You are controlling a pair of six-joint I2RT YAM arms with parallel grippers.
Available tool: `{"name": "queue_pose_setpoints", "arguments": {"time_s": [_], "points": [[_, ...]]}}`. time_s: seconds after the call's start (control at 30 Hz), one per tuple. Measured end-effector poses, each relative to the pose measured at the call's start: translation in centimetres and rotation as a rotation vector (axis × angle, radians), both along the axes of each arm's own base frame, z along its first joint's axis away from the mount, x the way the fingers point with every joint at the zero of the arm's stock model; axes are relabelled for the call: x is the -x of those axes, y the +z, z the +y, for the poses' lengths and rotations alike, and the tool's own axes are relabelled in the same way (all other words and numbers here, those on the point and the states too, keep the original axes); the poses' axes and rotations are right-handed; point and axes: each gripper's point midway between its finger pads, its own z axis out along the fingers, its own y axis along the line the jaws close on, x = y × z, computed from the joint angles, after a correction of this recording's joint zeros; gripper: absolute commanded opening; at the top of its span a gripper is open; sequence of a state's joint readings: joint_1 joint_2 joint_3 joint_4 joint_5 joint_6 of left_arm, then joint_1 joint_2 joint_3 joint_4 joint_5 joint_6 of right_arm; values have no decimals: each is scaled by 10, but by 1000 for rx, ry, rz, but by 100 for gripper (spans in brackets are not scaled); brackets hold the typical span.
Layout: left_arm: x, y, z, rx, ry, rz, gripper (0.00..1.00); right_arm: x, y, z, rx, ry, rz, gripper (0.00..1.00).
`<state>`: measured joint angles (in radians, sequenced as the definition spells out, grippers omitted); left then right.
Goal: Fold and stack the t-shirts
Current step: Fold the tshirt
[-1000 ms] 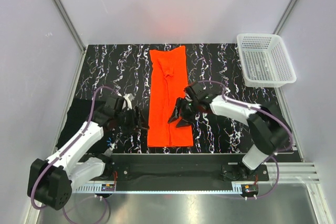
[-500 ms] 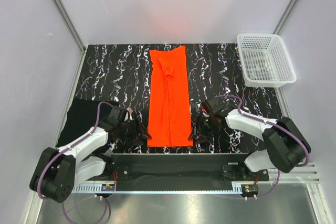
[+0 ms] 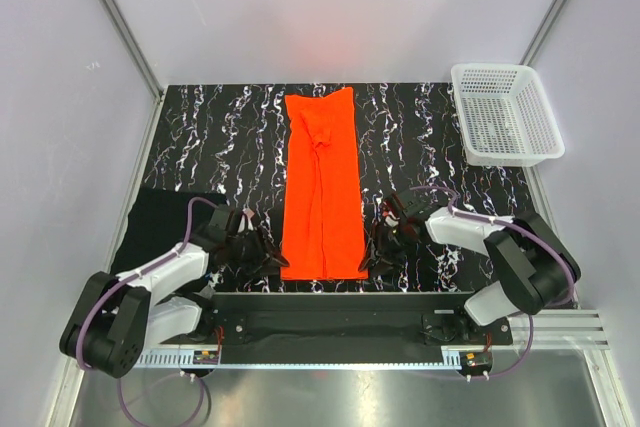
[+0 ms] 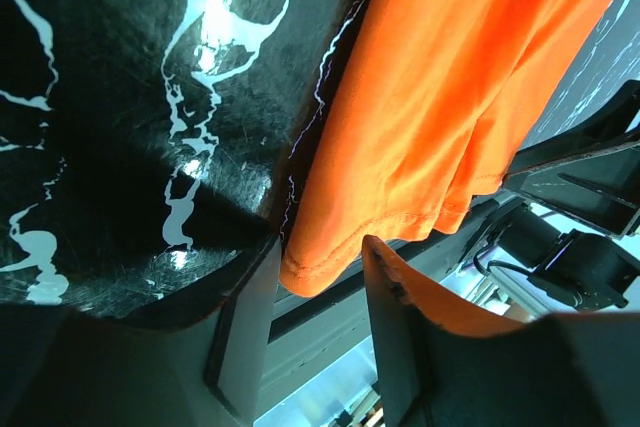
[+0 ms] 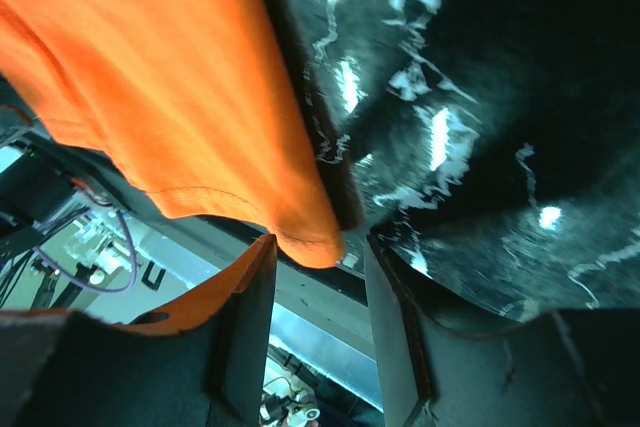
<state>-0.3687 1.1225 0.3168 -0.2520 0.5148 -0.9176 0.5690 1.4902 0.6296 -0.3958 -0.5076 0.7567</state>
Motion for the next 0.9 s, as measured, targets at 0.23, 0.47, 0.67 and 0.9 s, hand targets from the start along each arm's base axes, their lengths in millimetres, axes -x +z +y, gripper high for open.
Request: {"name": "queue_pose_setpoints", "arguments": {"time_s": [0.23,0.47,0.67,0.9], "points": [[5,-3,-2,3,-5,13,21,-2,0,9,-51,6,11,37],[12,-4,-1,-15,-37,30,0,-1,0,12,-65,-10,27,1],[-17,32,-13,-6,-44,-37,0,-29,27,19,-105,-63,-1,0],[-121,99,-33,-18,-12,-221,0,-140,93,22,-198,-120,-169,0]]}}
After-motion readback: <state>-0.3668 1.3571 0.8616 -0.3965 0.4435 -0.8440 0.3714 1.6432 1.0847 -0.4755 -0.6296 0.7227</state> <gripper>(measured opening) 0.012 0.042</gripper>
